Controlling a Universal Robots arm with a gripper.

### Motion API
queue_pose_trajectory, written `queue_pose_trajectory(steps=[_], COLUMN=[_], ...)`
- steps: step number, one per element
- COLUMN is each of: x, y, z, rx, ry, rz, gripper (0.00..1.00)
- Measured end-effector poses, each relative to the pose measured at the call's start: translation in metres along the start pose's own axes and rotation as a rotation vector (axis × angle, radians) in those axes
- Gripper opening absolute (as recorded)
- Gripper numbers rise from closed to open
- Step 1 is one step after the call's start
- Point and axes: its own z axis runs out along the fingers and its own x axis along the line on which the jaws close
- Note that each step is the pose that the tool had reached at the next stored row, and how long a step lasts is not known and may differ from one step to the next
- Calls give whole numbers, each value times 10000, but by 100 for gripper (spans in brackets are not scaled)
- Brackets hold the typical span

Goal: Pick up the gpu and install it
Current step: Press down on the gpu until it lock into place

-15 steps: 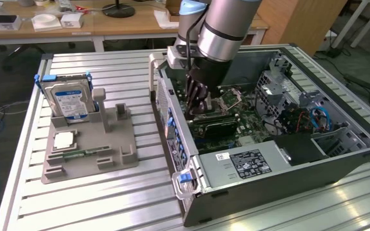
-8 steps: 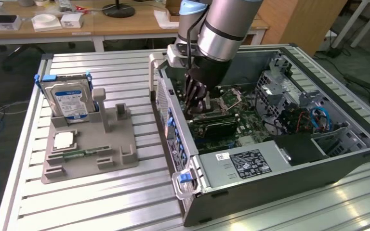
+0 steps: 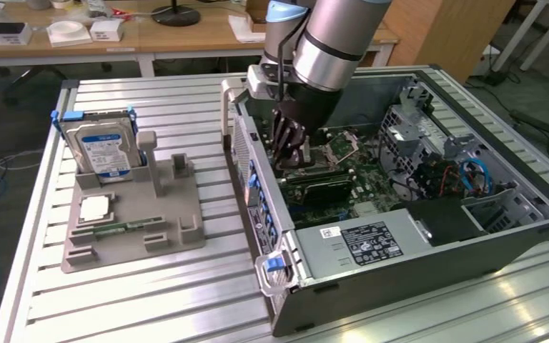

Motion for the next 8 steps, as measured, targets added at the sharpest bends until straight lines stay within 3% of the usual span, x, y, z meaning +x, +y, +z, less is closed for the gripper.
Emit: queue_pose_trajectory(steps=[8], x=[6], y=[29], z=[9], rx=[-38], ry=[3], rz=[-2], gripper=[10])
